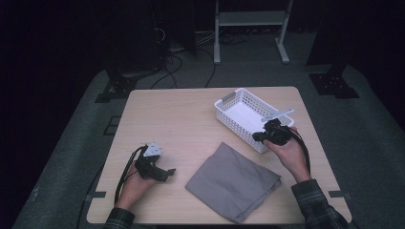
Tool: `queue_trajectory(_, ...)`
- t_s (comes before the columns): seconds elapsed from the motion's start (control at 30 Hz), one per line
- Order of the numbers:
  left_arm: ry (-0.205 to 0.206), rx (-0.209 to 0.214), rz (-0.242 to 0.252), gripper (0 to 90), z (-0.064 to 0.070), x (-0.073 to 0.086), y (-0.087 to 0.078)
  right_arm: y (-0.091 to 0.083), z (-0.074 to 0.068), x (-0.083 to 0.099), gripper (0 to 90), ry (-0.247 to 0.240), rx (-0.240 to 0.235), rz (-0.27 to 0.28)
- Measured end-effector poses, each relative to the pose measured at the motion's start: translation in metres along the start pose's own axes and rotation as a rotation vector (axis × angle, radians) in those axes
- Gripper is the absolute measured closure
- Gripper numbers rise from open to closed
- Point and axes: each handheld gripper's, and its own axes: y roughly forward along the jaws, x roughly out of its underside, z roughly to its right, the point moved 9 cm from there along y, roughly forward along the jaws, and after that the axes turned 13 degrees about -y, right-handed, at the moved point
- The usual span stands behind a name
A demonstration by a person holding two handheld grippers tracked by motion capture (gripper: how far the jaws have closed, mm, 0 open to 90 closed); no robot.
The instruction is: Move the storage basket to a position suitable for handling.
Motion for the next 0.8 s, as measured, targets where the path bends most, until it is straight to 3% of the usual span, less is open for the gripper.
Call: queue_trajectory(0.8,0.001,0.0,0.003,0.0,0.0,0.0,0.0,-0.045,-0.006,0.057,84.1,0.034,0.041,-0.04)
